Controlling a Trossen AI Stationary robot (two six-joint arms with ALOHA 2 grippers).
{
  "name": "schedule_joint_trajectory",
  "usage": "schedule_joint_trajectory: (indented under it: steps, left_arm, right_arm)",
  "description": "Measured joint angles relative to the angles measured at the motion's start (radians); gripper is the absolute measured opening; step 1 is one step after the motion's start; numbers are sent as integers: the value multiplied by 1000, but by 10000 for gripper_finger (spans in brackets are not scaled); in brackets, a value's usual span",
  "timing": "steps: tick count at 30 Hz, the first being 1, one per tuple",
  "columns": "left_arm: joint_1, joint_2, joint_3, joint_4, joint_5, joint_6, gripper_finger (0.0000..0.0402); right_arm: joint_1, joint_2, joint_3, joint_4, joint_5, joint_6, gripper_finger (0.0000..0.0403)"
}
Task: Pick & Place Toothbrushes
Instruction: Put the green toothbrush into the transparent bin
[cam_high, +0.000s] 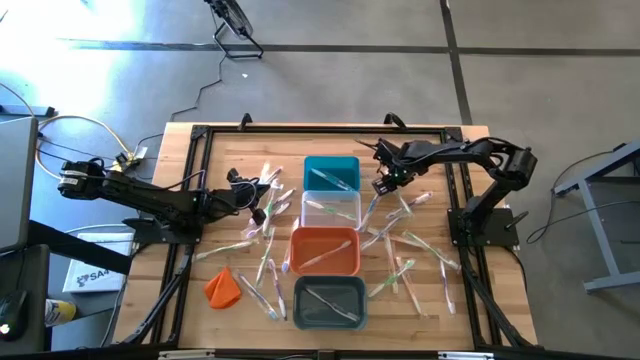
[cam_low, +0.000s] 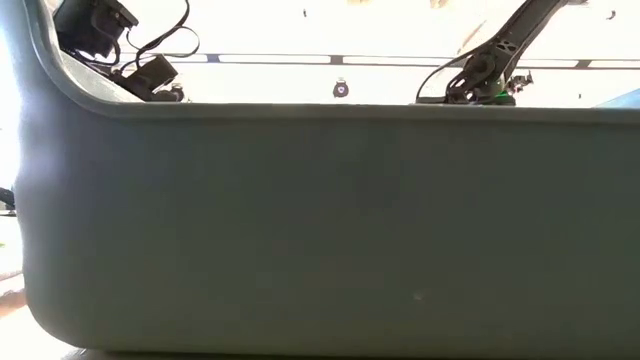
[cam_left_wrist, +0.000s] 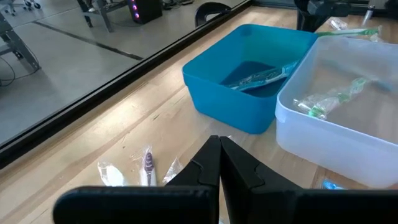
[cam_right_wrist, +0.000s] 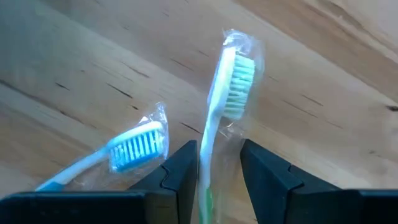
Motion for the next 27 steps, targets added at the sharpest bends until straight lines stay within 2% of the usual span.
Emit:
schedule_joint_trajectory:
  steps: [12, 18, 27]
  left_arm:
    - [0, 0, 0, 0, 0, 0, 0]
    - [0, 0, 0, 0, 0, 0, 0]
    - [0, 0, 0, 0, 0, 0, 0]
  right_arm:
    - [0, 0, -3, 14, 3, -17, 16]
    - [0, -36, -5, 12, -6, -34, 14]
    - [0, -252, 4, 10, 2, -35, 10]
